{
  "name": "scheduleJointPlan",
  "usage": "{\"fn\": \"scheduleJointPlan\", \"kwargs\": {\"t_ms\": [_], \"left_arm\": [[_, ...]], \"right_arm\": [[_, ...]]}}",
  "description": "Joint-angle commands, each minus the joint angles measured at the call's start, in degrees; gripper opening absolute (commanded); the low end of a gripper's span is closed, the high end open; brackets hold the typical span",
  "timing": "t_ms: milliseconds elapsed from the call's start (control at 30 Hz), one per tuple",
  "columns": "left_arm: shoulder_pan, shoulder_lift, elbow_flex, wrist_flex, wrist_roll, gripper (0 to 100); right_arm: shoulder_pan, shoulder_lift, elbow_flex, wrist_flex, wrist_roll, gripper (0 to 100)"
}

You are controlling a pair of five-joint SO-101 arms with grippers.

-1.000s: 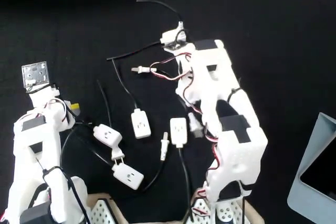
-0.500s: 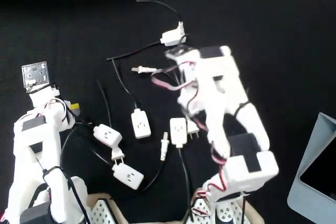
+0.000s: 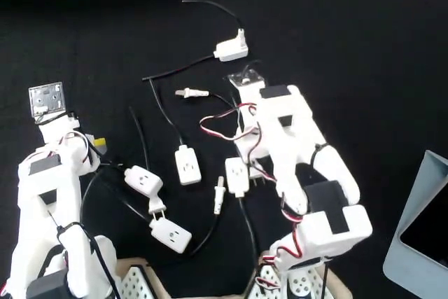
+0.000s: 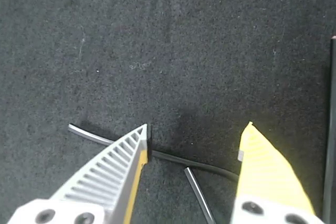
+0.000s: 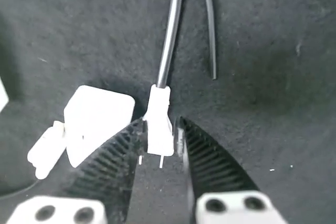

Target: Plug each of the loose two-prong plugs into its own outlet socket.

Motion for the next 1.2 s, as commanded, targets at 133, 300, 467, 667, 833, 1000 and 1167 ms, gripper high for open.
{"fn": "scheduleJointPlan", "kwargs": {"t_ms": [133, 300, 467, 667, 833, 1000, 1167], "left_arm": [[0.0, -0.6, -0.7, -1.1, 0.1, 28], [0.0, -0.6, -0.7, -1.1, 0.1, 28], [0.0, -0.6, -0.7, -1.1, 0.1, 28], [0.0, -0.6, -0.7, -1.1, 0.1, 28], [0.0, -0.6, -0.7, -1.1, 0.1, 28], [-0.1, -0.6, -0.7, -1.1, 0.1, 28], [-0.1, -0.6, -0.7, -1.1, 0.1, 28]], "right_arm": [[-3.4, -2.2, -0.1, 0.4, -0.8, 8.9], [-8.4, -3.4, -0.1, 3.2, -5.2, 8.9], [-7.7, -2.5, -0.1, 3.2, -6.3, 9.0], [-8.3, -4.7, -1.0, 6.7, -6.8, 13.8], [-8.1, -6.5, -0.6, 7.1, -6.8, 14.9], [-3.7, -4.0, -0.5, 5.7, -6.8, 14.9], [-0.3, 0.9, -0.3, 3.2, -6.7, 14.9]]}}
